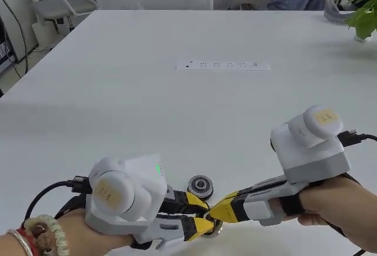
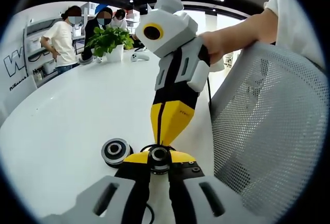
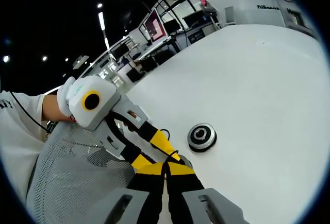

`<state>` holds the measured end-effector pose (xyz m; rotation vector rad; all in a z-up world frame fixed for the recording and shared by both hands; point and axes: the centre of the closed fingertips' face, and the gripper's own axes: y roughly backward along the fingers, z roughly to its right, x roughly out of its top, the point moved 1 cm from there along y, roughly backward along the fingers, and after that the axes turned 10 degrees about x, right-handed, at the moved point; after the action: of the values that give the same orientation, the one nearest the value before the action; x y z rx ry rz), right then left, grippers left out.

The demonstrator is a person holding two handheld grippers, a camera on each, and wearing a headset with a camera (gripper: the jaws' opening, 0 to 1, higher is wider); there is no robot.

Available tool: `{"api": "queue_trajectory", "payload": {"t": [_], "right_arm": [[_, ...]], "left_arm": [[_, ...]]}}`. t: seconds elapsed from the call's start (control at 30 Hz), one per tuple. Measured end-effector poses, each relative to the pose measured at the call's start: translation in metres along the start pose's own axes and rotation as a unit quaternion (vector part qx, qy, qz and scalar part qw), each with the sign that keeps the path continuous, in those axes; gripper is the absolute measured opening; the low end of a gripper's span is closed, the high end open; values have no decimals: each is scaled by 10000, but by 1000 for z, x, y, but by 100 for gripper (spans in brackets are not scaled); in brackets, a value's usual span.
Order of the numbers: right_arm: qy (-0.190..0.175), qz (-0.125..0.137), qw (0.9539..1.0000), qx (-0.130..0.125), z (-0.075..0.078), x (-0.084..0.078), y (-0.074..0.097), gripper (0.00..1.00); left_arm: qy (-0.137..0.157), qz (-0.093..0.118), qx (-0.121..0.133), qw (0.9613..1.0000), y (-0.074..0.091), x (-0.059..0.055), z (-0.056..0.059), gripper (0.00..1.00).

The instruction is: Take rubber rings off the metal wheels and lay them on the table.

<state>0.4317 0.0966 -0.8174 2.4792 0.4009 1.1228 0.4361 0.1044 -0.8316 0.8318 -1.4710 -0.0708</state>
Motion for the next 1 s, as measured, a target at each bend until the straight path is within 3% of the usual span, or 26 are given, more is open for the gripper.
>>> {"api": "queue_trajectory", "payload": {"t": [0.63,1.0], "right_arm": [[-119,1,9998,-159,8,-2,3,0],[-156,-14,9997,-206,11,-4,4,0]], "left_arm": [[14,-118,-42,9999,0,0,1,9],[-131,-236,-136,9995,4,1,1,13]]}}
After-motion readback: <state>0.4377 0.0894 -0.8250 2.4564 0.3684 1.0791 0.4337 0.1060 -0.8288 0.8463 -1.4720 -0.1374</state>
